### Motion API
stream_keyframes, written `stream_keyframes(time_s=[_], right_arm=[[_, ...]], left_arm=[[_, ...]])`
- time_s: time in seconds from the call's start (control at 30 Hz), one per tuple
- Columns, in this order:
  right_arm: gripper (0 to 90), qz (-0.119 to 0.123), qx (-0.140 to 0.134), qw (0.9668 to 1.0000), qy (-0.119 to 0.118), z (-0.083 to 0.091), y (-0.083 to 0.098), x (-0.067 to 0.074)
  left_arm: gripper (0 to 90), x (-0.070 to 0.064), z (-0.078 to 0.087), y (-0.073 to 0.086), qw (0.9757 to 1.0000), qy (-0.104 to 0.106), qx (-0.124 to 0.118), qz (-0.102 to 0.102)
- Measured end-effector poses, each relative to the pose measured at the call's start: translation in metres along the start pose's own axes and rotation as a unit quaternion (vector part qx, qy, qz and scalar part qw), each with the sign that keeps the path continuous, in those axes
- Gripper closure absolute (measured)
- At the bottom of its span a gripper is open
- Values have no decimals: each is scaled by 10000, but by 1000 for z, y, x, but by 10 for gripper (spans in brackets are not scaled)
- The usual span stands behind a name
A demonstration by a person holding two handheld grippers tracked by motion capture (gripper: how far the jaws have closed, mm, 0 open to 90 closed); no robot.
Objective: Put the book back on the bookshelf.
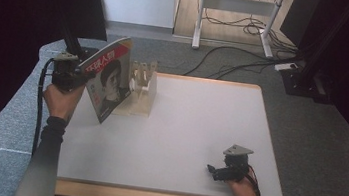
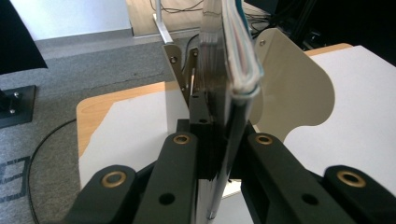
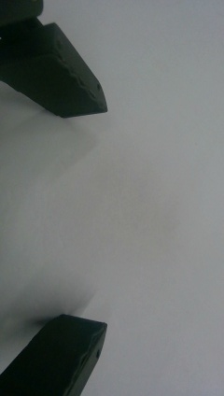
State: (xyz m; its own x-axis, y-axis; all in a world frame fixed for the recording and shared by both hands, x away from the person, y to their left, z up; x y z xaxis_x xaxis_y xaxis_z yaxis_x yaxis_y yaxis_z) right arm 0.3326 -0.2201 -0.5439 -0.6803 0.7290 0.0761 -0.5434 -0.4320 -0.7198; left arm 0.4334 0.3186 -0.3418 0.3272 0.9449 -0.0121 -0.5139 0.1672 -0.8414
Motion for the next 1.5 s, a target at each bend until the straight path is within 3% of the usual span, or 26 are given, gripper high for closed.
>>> stream_keyframes(time_s=[0.13, 0.43, 0.53, 0.77, 0.9, 1.0, 1.1, 1.27, 1.5], right_arm=[[0, 8, 10, 10000, -1, 0, 0, 0], [0, 1, 9, 10000, 1, 0, 0, 0], [0, -8, 0, 10000, 8, 0, -1, 0], [0, -8, 2, 10000, 11, 0, -1, 0], [0, -10, 0, 10000, 3, 0, -1, 0], [0, -9, 0, 10000, 4, 0, -1, 0], [0, -12, 3, 10000, 9, 0, -1, 0], [0, -13, 1, 10000, 2, 0, -1, 0], [0, -10, 4, 10000, -1, 0, -1, 0]], left_arm=[[766, 3, 0, 1, 10000, 14, -31, 38], [377, 4, 7, 7, 9998, 115, -136, -2], [302, 5, 10, 10, 9997, 194, -142, 7], [241, 3, 14, 17, 9996, 257, -132, -40], [145, 0, 18, 20, 9996, 219, -122, -105], [117, 0, 27, 22, 9994, 301, -172, -24], [63, -2, 34, 25, 9992, 363, -143, -102], [42, -3, 43, 29, 9985, 507, -189, -97], [7, -15, 61, 40, 9972, 659, -159, -317]])
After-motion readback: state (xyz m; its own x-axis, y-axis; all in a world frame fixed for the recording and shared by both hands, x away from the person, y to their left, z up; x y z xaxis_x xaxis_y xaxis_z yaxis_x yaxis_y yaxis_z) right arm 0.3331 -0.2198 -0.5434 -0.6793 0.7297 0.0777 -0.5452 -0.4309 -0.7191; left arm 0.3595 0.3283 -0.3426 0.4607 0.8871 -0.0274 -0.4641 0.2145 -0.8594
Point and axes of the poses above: each handheld gripper's, and its own axes: z roughly backward along the jaws, y roughly out of its underside, x roughly to its left, the point moved 1 cm from there along -z, roughly forward along the jaws, and after that the axes turned 6 degrees about -y, right-handed, at the moved point
